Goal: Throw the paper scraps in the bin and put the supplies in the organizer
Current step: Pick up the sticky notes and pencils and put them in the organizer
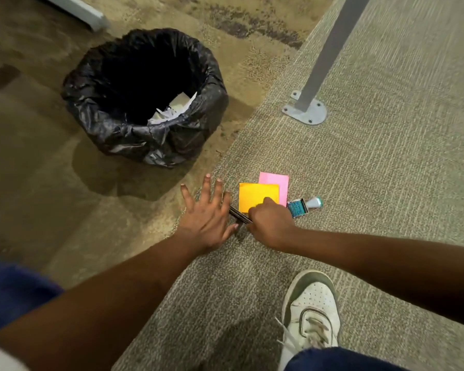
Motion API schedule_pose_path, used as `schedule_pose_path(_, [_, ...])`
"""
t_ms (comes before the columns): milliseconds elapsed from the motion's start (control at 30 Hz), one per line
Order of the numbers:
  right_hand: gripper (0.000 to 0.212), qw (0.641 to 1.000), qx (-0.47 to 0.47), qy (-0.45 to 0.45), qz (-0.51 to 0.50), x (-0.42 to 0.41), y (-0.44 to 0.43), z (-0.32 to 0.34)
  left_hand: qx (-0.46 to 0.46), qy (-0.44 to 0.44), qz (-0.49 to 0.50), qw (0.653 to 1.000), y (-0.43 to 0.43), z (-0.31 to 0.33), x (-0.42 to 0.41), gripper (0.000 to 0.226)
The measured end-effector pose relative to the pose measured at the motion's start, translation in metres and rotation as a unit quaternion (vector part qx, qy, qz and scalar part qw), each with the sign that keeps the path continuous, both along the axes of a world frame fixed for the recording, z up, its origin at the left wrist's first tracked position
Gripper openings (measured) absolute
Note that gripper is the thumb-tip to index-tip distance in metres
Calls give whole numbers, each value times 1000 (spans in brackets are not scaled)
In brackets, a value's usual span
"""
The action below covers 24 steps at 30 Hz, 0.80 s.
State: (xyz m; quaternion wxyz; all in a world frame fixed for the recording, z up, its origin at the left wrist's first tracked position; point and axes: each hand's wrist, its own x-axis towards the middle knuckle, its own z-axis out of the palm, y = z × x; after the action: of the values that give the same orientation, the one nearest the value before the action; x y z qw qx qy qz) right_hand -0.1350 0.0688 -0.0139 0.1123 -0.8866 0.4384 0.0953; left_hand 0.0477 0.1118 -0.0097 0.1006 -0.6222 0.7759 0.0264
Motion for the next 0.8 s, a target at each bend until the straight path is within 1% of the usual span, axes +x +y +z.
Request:
schedule_pose_path(167, [22, 999, 24, -1, -25, 6, 4, -4, 3, -13, 32, 999, 0, -3, 8, 78])
schedule_pose_path(233, [22, 998, 50, -6, -35, 7, 3, -6, 2, -18, 40, 999, 0, -2, 10, 77])
schedule_pose_path(300, [21, 994, 92, -10, -66, 10, -1, -6, -2, -16, 55, 998, 0, 0, 13, 76])
schedule_pose_path(400, [30, 982, 152, -7, -111, 15, -9, -2, -7, -7, 68, 998, 1, 6, 15, 68])
schedule_pose_path(467, [31, 973, 181, -18, -140, 19, -13, 1, -8, -3, 70, 998, 1, 8, 16, 65])
schedule_pose_path(600, [28, 965, 206, -28, -158, 28, -16, 4, -9, -4, 77, 997, 2, 10, 18, 62])
schedule_pose_path(800, [40, 952, 232, -52, -194, 33, -11, 5, 10, 0, 97, 995, 3, 8, 14, 55])
